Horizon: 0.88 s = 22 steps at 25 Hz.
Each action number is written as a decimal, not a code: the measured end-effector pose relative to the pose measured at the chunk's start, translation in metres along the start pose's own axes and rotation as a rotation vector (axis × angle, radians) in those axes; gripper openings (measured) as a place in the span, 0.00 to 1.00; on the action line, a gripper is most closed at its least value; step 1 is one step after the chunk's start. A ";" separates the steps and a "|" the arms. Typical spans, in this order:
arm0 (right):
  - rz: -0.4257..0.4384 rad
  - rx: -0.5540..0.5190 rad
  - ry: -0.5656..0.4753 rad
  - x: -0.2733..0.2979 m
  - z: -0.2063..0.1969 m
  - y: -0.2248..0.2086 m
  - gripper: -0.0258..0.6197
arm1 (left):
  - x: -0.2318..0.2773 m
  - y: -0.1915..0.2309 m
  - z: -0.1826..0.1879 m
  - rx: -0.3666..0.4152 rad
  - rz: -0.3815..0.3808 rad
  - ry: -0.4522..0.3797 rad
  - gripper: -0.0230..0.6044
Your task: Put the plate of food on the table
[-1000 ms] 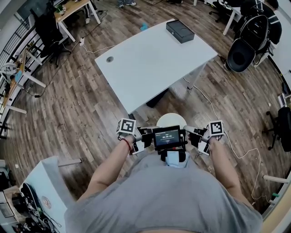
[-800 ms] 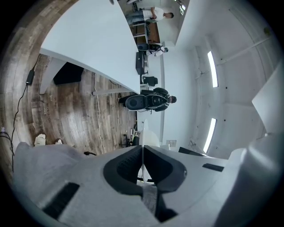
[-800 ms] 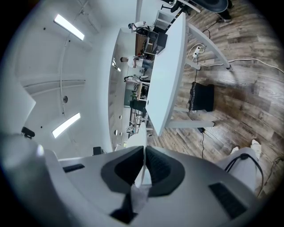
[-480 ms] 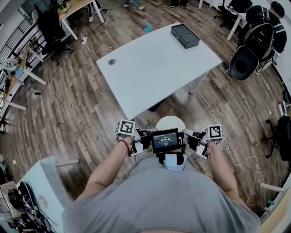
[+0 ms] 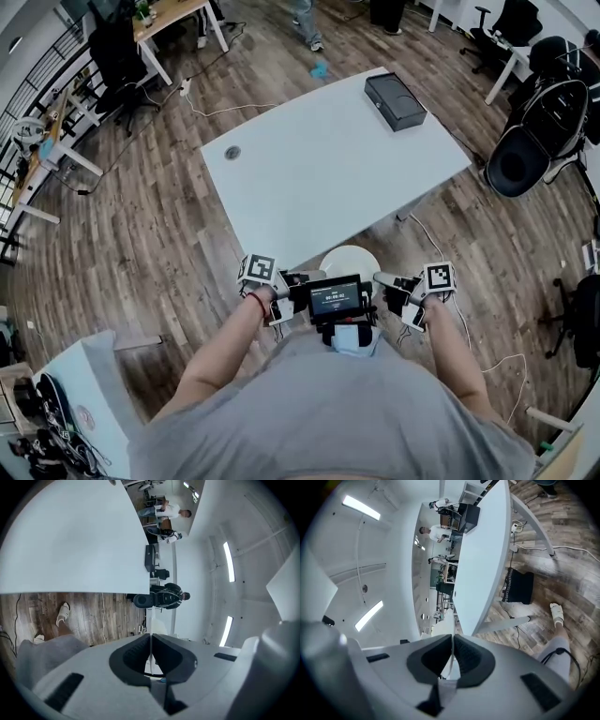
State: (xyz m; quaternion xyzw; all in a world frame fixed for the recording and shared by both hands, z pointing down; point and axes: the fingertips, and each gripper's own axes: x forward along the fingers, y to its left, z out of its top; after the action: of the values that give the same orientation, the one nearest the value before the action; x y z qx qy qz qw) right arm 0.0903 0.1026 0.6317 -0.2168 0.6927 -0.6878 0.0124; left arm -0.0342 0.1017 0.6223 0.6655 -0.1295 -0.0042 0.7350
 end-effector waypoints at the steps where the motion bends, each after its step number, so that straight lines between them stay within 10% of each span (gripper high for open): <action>1: 0.002 0.000 0.007 0.001 0.014 0.001 0.10 | 0.005 -0.004 0.012 -0.005 0.001 -0.007 0.08; 22: 0.001 -0.066 0.124 0.024 0.219 0.014 0.10 | 0.079 -0.045 0.186 0.010 -0.004 -0.137 0.08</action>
State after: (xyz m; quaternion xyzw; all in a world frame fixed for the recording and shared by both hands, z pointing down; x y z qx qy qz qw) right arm 0.1335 -0.1134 0.6136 -0.1738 0.7145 -0.6767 -0.0374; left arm 0.0133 -0.0994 0.6081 0.6675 -0.1782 -0.0506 0.7212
